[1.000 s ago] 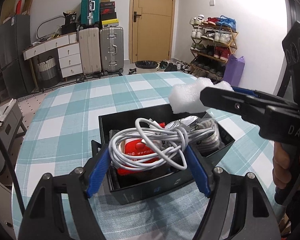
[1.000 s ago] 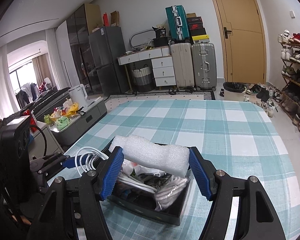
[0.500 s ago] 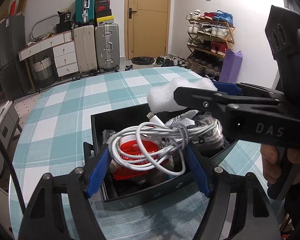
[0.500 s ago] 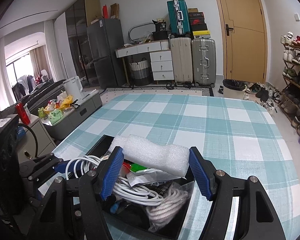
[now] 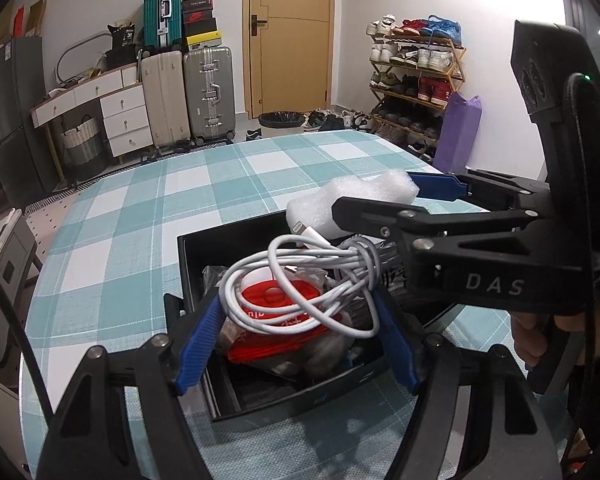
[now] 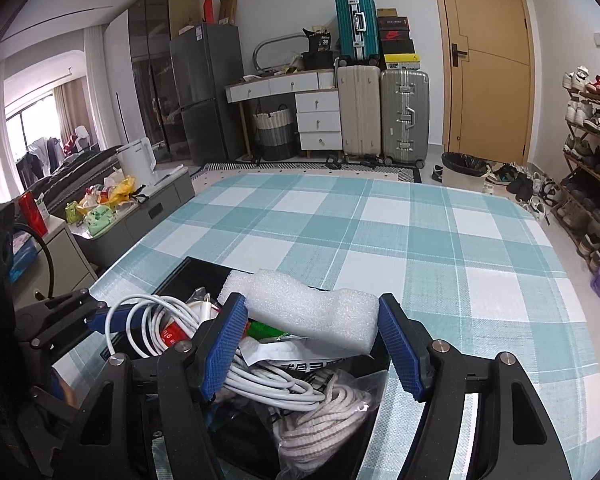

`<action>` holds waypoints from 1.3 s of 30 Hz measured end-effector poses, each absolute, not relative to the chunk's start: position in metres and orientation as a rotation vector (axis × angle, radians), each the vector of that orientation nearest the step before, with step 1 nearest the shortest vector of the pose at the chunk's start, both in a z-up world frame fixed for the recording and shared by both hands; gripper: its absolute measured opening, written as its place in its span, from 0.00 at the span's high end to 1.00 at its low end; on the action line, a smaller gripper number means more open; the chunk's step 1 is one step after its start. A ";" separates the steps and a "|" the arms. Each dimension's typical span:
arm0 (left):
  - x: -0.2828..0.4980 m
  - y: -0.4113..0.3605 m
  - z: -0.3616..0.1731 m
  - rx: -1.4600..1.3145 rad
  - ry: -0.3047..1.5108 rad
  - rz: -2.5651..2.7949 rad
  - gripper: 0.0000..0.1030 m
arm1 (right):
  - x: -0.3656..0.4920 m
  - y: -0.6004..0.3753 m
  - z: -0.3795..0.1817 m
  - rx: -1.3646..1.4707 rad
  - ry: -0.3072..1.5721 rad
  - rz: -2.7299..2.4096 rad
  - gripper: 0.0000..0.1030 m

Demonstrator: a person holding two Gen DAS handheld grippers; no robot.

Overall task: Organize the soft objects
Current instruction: 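Lift the cable and foam block over the black box and release them inside, then withdraw both open grippers up and away from the box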

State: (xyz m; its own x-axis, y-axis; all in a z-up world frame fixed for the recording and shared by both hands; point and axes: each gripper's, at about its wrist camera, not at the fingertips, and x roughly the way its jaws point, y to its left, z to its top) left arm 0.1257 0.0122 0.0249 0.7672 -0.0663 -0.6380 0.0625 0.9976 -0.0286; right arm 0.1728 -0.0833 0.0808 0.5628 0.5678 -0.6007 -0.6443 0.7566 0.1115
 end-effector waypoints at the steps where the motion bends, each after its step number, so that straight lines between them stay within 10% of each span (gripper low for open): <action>1: 0.126 0.012 0.025 -0.005 0.693 -0.070 0.29 | 0.173 -0.083 0.080 -0.128 0.660 0.714 0.34; 18: 0.120 0.017 0.028 -0.039 0.707 -0.105 0.28 | 0.173 -0.096 0.081 -0.131 0.657 0.711 0.16; 39: 0.063 0.040 0.047 -0.090 0.560 0.034 0.00 | 0.112 -0.149 0.104 -0.096 0.557 0.738 0.01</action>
